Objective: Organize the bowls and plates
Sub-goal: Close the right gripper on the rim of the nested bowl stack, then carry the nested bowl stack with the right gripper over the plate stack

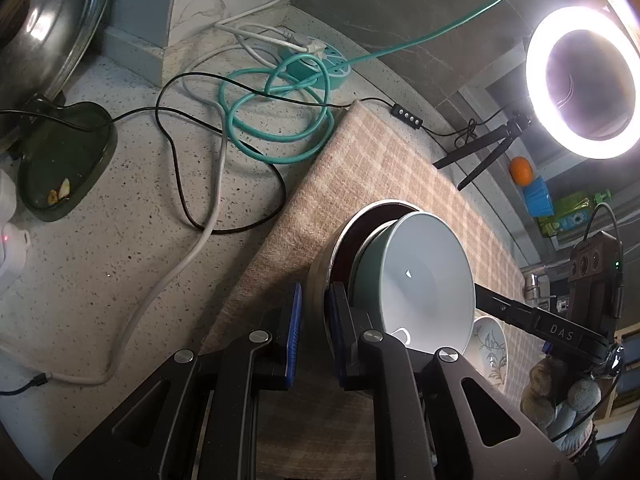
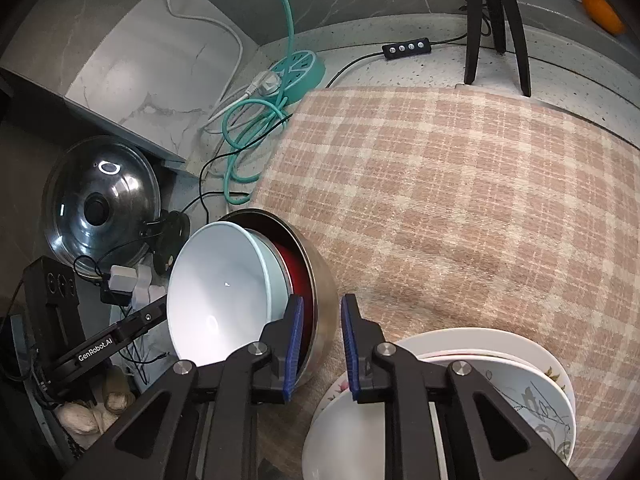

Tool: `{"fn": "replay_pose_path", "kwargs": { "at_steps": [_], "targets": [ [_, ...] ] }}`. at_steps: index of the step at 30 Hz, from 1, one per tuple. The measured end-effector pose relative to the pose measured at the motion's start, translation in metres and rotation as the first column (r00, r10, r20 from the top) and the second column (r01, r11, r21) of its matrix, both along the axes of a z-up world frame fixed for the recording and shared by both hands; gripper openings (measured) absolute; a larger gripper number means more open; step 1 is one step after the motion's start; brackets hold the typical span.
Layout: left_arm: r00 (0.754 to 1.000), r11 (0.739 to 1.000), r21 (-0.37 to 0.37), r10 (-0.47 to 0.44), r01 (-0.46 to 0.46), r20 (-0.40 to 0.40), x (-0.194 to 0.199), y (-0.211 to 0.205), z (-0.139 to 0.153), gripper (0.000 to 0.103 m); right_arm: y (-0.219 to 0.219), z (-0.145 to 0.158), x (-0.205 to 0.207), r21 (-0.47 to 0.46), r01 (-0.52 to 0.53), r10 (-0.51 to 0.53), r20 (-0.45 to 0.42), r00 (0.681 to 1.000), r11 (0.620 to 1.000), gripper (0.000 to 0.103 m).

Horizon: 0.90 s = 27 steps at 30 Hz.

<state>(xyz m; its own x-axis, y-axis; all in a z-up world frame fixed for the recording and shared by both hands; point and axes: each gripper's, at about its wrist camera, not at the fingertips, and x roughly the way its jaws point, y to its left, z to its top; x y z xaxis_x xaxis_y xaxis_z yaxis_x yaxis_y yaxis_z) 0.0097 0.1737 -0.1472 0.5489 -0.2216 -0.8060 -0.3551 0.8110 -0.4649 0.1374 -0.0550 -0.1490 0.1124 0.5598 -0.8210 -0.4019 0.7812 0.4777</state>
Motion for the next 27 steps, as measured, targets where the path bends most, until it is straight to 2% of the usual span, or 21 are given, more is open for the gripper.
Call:
{"fn": "replay_pose_path", "kwargs": {
  "at_steps": [14, 27],
  "targets": [
    [0.999, 0.999, 0.030, -0.023, 0.024, -0.027, 0.009, -0.008, -0.005, 0.007, 0.011, -0.009, 0.002, -0.041, -0.029, 0.029, -0.015, 0.999, 0.999, 0.008],
    [0.999, 0.999, 0.044, -0.011, 0.013, -0.040, 0.011, -0.010, -0.005, 0.007, 0.012, -0.009, 0.002, -0.053, -0.019, 0.017, -0.035, 0.999, 0.998, 0.008]
  ]
}}
